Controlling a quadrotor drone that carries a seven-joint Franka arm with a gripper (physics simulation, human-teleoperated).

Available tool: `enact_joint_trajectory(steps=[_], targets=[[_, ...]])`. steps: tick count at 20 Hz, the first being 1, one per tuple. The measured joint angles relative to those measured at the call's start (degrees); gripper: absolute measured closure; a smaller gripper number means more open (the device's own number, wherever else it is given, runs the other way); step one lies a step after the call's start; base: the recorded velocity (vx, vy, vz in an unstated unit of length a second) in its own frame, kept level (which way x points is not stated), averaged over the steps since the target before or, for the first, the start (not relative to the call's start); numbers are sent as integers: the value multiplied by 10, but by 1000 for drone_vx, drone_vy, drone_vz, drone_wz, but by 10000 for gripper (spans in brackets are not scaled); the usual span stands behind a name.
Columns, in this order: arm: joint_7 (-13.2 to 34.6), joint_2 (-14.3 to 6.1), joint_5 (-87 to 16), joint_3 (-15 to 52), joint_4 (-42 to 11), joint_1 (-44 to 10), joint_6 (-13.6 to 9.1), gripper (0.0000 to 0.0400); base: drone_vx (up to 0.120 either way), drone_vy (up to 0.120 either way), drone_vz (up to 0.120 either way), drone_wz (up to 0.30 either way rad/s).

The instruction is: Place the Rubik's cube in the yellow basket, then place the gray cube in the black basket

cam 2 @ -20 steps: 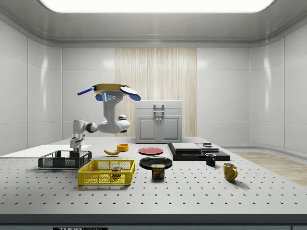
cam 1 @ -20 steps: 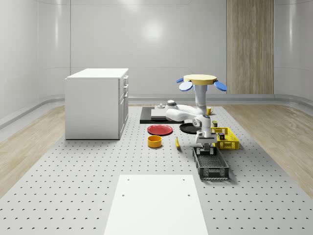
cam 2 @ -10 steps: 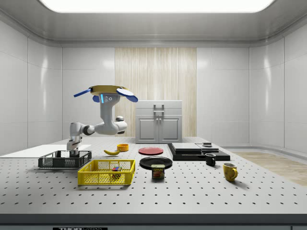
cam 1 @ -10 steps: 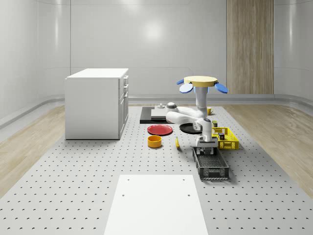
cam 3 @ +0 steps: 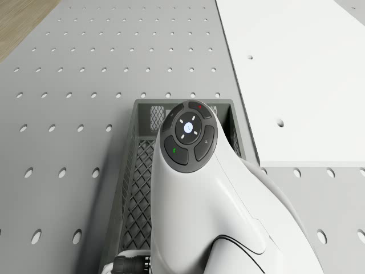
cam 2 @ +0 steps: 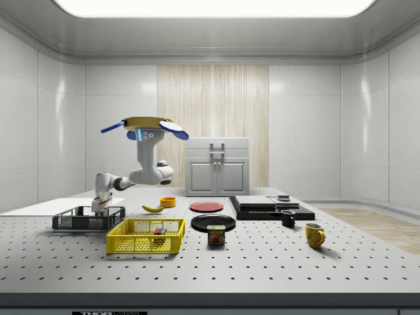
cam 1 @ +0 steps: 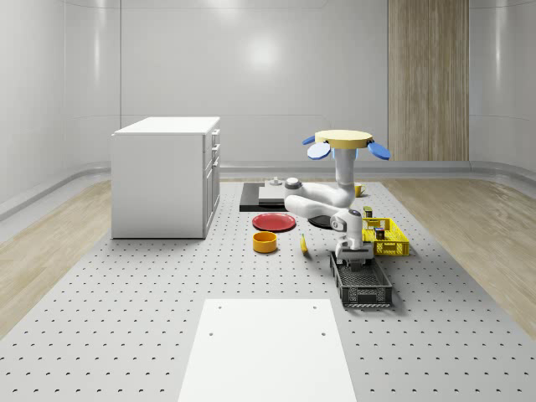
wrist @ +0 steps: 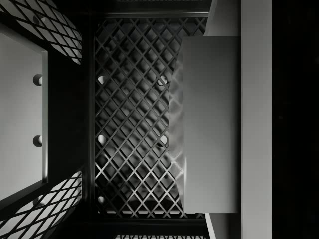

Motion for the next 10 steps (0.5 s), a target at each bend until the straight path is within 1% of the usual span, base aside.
enact_joint_trajectory(steps=[2,4,7,10], targets=[[0,1,-10,-10,2,-2,2,99,0,0,0,0],[0,2,-14,-14,3,-2,2,60,0,0,0,0],[-1,4,-3,-2,0,1,-4,28,0,0,0,0],[-2,6,16,18,-3,4,-12,13,0,0,0,0]])
